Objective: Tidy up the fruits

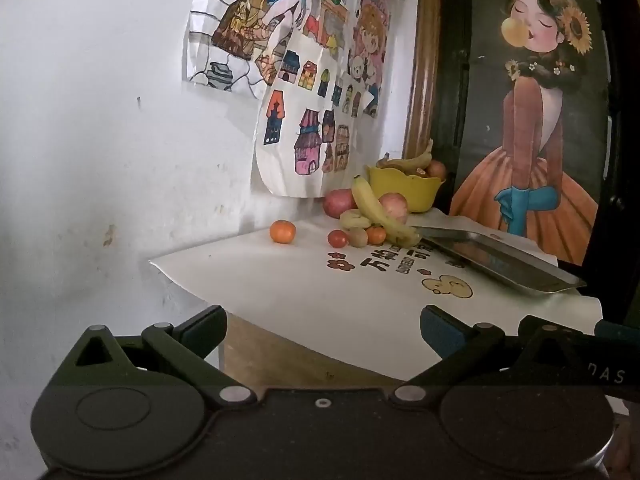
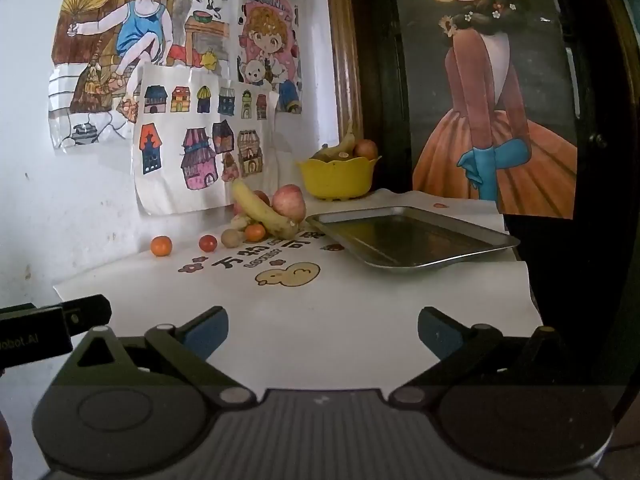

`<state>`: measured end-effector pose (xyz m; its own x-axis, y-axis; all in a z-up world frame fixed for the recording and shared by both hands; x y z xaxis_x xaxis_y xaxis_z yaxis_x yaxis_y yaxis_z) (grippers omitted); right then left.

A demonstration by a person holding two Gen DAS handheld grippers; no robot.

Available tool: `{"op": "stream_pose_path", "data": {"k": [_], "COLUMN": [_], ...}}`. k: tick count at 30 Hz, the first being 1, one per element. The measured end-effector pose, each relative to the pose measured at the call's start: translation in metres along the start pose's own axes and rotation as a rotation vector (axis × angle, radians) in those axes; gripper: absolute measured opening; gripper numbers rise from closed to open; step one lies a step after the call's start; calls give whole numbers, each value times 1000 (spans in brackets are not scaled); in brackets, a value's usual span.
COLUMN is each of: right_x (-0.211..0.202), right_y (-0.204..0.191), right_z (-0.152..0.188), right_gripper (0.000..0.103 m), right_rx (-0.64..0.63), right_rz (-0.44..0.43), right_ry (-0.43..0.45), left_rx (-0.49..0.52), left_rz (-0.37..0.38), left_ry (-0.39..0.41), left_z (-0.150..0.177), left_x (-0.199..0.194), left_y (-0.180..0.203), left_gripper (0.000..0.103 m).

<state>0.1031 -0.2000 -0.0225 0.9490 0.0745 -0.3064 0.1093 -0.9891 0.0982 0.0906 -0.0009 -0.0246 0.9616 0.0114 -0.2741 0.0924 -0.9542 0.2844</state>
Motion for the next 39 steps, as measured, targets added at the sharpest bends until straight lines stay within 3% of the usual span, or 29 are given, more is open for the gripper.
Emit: {"op": "stream_pose_path", "data": {"k": [27,39], "right_x": [2,11], "right_y": [-4,-8], "right_z": [1,2], "right_gripper": [103,103], "right_rx": [1,7], "right_rz": [-19,-58], "right_ry": [-15,-58], "left_rx": [1,-20], "left_rz": [-5,-40], "left_ry": [-4,-2], "left_z": [2,-12], "left_x": [2,19], "left_y": [-3,-26], "left_gripper": [102,102]}}
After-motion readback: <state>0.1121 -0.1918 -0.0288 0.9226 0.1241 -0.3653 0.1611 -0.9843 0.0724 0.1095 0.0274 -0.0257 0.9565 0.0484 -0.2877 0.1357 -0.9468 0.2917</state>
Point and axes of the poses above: each gripper's, at about its wrist camera, not at the fingertips, and x roughly the way its jaws point, y to its right, z to its underside, the point moved 9 cm from there along x, roughly the way its jaws point, and after that the axes turned 10 degrees about -x, right-handed, at the moved point
